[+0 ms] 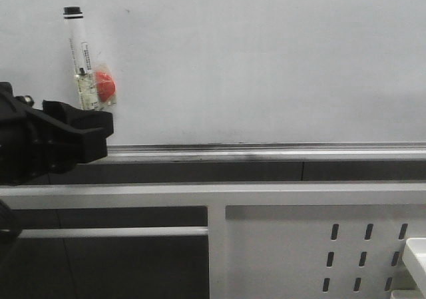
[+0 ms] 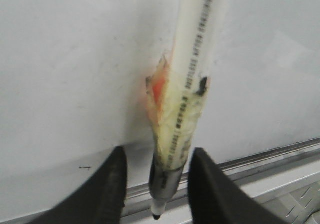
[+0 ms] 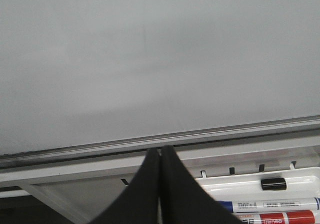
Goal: Write number 1 on whiteboard
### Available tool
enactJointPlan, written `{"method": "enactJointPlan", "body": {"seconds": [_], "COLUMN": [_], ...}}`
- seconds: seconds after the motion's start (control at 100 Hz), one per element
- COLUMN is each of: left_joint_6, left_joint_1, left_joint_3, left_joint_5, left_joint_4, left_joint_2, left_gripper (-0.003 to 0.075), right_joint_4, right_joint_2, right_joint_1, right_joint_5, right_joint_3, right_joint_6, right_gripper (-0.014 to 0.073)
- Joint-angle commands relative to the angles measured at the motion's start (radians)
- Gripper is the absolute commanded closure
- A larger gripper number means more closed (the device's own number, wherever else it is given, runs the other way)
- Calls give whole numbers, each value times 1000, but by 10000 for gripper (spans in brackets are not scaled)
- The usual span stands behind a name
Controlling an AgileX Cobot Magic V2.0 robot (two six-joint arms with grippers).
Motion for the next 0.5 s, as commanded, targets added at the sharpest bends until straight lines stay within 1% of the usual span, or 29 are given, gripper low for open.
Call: {"method": "enactJointPlan", "body": {"seconds": [0.0, 0.22, 0.28, 0.35, 0.4, 0.45, 0.46, 0.49], "left_joint_6": [-5, -5, -3, 22, 41, 44, 45, 45], "left_joint_1": [-3, -3, -3, -3, -3, -3, -3, -3], "left_joint_3": [-20, -3, 6, 18, 23, 23, 23, 23], "left_joint_5": [-229, -229, -229, -229, -227, -220, -217, -213], "left_joint_4": [27, 81, 131, 210, 271, 338, 359, 393], "left_joint_2": [-23, -23, -23, -23, -23, -23, -23, -26], "left_gripper": [736, 740, 740, 740, 740, 740, 740, 740], "right_joint_4": [1, 18, 26, 30, 57, 96, 106, 126], "right_joint_2": [14, 14, 14, 14, 14, 15, 17, 19], "right_joint_1": [-1, 3, 17, 61, 110, 168, 195, 223], "right_joint_5": [-73, -16, 13, 42, 58, 70, 76, 84], "right_joint_3": [-34, -44, -57, -80, -100, -119, -124, -133], "right_joint_6": [-12, -12, -12, -24, -73, -163, -188, -225], "right_gripper": [650, 650, 650, 650, 650, 650, 650, 650]}}
